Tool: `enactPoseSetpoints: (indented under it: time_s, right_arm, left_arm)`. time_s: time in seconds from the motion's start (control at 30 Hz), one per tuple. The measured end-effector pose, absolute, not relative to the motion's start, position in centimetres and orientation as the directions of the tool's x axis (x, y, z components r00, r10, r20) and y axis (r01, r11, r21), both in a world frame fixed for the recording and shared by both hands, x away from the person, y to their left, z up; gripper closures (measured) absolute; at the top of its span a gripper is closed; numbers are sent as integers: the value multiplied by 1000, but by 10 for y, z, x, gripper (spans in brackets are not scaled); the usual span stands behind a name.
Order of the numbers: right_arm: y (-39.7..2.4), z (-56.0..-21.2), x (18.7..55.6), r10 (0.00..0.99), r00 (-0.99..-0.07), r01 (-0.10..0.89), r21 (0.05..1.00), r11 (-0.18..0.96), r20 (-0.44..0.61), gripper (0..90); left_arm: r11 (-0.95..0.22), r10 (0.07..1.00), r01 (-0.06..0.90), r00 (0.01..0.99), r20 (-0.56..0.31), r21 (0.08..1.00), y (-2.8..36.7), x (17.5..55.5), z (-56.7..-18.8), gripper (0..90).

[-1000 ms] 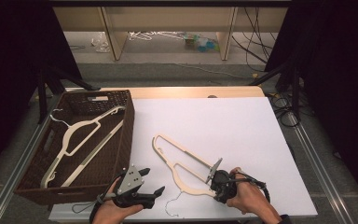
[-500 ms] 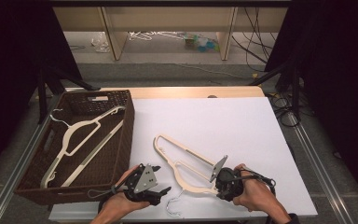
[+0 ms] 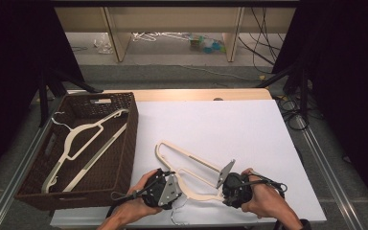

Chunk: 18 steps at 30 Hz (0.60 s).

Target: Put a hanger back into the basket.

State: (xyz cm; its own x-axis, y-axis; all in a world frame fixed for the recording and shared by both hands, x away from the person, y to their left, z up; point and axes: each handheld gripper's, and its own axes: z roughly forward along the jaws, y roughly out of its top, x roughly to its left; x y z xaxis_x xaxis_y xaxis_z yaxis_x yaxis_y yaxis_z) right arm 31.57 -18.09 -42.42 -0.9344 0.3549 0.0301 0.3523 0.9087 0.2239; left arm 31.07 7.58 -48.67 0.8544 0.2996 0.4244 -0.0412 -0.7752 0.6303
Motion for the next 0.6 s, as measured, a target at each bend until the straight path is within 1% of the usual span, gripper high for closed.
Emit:
enactPoseSetpoints:
  time_s: [0.1,0.13,0.2,0.27,0.33,0.4,0.43,0.47,0.5,0.53,0.57,0.6]
  right_arm:
    - [-180,-424,315,353,-935,351,227,909,30,800]
    - [-180,-424,315,353,-935,351,231,908,31,800]
    - [-180,-423,315,345,-938,343,235,910,31,800]
    - [-181,-423,315,340,-940,339,236,911,35,799]
    - [-181,-423,316,329,-943,329,244,912,39,799]
    - [-183,-423,317,325,-945,324,249,913,38,799]
    - [-183,-423,317,326,-944,326,258,909,48,799]
    - [-184,-423,318,323,-945,326,263,908,56,799]
    - [-185,-423,318,328,-943,331,264,906,55,799]
    - [-186,-423,319,322,-945,327,268,906,63,799]
    - [-188,-423,320,317,-946,324,278,904,70,799]
    - [-189,-423,321,309,-948,318,279,906,77,799]
  left_arm:
    - [-780,273,-71,855,441,621,71,312,-487,308]
    - [-787,263,-88,848,461,611,70,312,-487,311]
    - [-786,238,-104,860,453,610,68,313,-489,328]
    - [-788,204,-138,861,466,600,67,313,-489,339]
    - [-787,135,-216,855,501,579,65,313,-487,385]
    - [-777,119,-236,855,504,584,65,311,-486,419]
    - [-774,106,-247,857,505,583,65,310,-486,460]
    - [-774,96,-253,859,502,581,65,309,-485,479]
    - [-776,64,-281,856,514,565,65,309,-484,510]
    - [-781,20,-326,840,543,533,64,307,-483,548]
    - [-784,10,-334,836,549,523,63,305,-483,578]
    - [-776,-20,-366,828,560,513,61,305,-482,598]
